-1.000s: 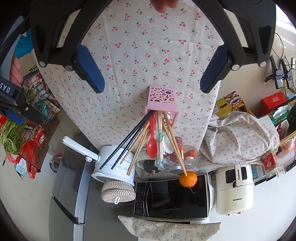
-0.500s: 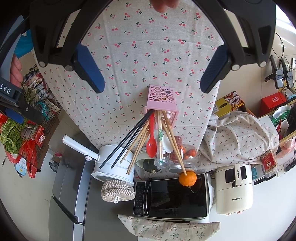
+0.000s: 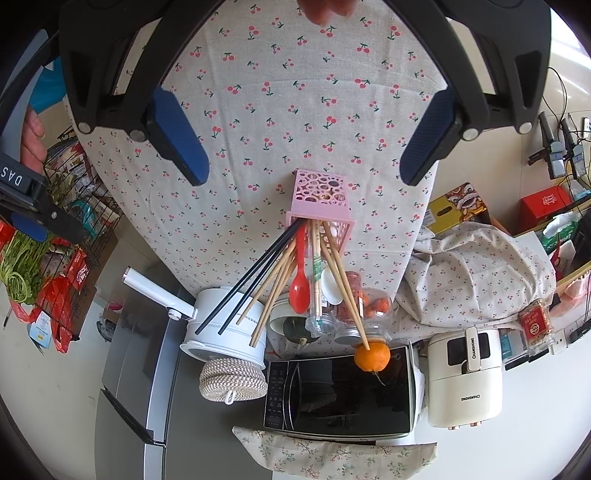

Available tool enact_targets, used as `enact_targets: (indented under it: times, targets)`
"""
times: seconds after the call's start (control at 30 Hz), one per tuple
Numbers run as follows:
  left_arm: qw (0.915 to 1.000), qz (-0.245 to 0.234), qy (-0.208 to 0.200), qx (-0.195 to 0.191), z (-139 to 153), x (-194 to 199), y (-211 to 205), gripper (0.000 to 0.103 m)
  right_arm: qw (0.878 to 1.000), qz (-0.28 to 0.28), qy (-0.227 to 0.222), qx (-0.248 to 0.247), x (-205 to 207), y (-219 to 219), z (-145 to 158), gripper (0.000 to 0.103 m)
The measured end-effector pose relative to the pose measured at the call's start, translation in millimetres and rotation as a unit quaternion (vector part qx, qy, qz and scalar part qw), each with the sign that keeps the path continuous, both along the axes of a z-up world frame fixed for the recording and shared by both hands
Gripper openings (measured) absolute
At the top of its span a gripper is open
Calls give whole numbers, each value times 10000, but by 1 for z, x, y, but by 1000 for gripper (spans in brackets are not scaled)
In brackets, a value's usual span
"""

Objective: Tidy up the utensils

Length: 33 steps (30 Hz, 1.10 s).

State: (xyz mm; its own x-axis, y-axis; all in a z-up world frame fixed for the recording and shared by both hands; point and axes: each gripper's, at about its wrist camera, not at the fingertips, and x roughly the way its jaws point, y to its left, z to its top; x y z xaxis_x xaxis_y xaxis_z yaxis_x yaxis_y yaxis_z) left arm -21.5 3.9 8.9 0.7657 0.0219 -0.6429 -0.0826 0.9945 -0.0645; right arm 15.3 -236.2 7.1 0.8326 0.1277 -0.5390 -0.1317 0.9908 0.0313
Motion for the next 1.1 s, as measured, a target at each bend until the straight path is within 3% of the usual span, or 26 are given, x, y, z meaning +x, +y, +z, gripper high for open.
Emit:
enact_targets:
  times: [0.5,0.87,1.1]
  targets:
    - [10000,42,-18,41,0,0,-1,102,10000,-31,63,42,2,-1,-2,103]
    - [9976,274,-280,579,10,-3,-11,102,9999,-19,125,44,4,0,-4,103]
    - [9999,12,-55,106,3,1,-14,102,9998,-1,173,37,6,1,-7,103]
